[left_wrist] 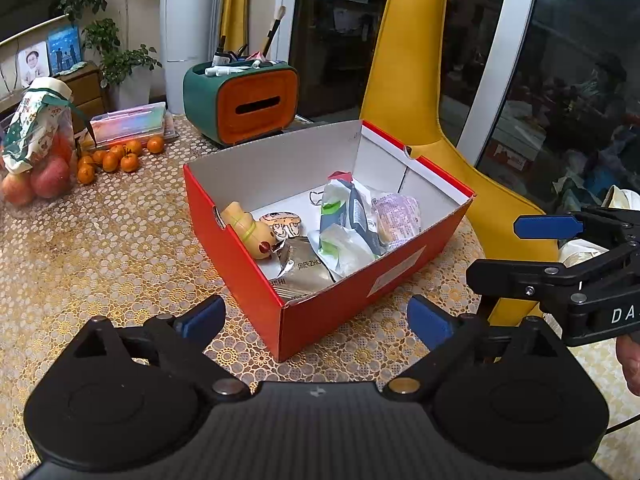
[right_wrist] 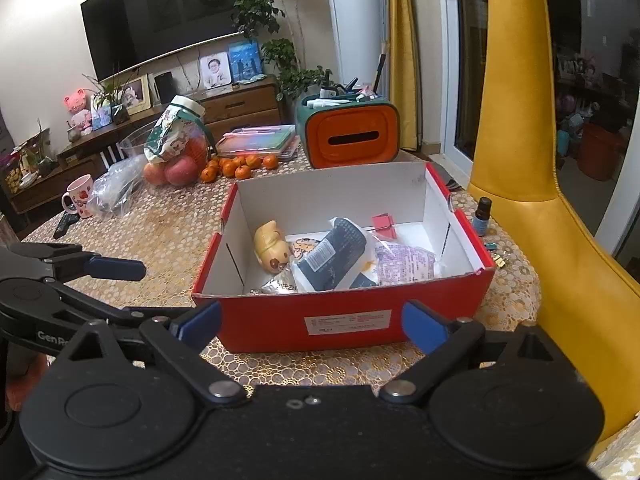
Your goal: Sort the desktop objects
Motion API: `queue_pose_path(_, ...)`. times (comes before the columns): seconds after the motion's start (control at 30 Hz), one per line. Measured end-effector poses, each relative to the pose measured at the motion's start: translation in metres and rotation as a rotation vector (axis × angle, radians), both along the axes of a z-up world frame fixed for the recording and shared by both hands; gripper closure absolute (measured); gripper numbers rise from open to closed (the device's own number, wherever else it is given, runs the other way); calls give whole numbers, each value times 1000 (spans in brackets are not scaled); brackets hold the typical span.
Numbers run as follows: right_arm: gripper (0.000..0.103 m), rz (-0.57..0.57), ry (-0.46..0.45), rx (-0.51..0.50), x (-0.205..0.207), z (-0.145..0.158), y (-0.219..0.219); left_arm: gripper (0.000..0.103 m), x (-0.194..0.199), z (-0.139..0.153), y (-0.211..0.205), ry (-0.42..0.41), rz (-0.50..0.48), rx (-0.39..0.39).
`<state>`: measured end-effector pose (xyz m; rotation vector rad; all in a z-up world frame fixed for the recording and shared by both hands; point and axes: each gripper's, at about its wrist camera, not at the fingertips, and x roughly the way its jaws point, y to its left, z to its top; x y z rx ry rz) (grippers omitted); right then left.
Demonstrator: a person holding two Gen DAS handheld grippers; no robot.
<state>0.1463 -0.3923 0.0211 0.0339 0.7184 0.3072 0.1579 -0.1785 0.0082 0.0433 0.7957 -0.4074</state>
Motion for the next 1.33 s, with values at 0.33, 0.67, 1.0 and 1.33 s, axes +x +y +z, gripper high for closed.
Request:
queue_pose_path(0.33, 4, -38, -20, 29, -9, -10, -5, 5, -10, -1, -2, -19, 2, 14)
queue_pose_path(0.67, 4, -40, -20, 18, -17, -17, -3, 5, -17, -6, -1, 4, 12, 31)
queue_pose_path(1.0, 4, -59, -15, 20, -22, -23, -4, 5, -20, -11, 3, 18, 23, 29)
queue_pose_path(1.33, 4, -72, 4, 45, -28, -27, -2, 5, -27, -7, 4, 2, 5, 37)
